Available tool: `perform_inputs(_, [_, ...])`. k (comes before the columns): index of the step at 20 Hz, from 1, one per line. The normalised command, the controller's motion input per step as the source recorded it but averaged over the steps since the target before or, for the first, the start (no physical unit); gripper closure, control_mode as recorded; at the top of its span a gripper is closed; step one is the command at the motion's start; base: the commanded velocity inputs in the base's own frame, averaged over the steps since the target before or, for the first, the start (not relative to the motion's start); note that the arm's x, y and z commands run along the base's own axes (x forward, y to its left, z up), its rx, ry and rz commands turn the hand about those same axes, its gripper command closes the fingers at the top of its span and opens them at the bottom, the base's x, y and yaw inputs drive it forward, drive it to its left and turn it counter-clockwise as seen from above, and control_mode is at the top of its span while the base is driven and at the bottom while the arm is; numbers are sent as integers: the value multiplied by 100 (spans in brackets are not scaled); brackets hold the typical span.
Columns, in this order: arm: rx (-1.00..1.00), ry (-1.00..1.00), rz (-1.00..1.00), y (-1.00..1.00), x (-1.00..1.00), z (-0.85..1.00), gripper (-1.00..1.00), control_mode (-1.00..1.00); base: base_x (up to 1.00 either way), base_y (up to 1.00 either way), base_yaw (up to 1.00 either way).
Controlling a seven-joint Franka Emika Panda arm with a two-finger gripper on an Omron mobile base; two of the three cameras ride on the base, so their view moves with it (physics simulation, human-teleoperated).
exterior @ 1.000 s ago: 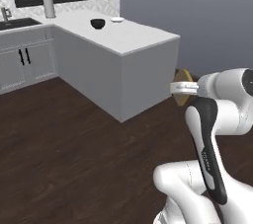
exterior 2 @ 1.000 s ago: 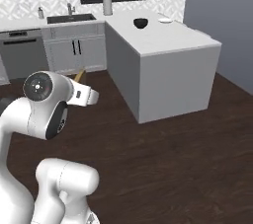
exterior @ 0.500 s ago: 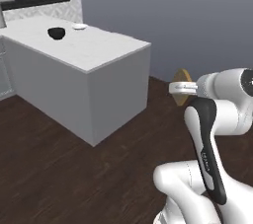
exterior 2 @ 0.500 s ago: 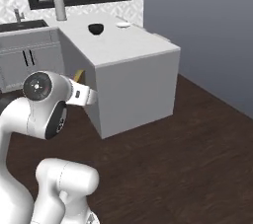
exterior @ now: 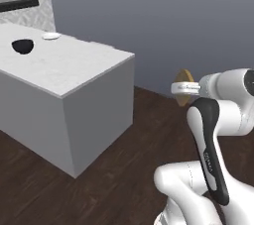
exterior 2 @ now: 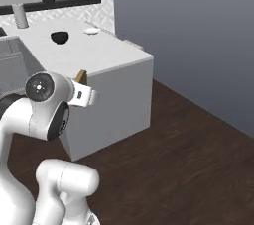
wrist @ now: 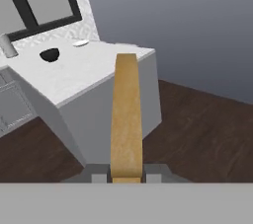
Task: Start the toaster. Once the lever pops up, take the bread to the plate on the dining counter.
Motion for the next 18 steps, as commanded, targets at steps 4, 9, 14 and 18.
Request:
perform_inputs(4, [0,0,0,0,0,0,100,100,100,0,-8])
perform_inputs(9, [0,0,0,0,0,0,100,100,100,-7,-1])
perform_inputs(14, [0,0,0,0,0,0,100,100,100,-38,3])
perform_inputs(18, [0,0,0,0,0,0,100,100,100,-47,10])
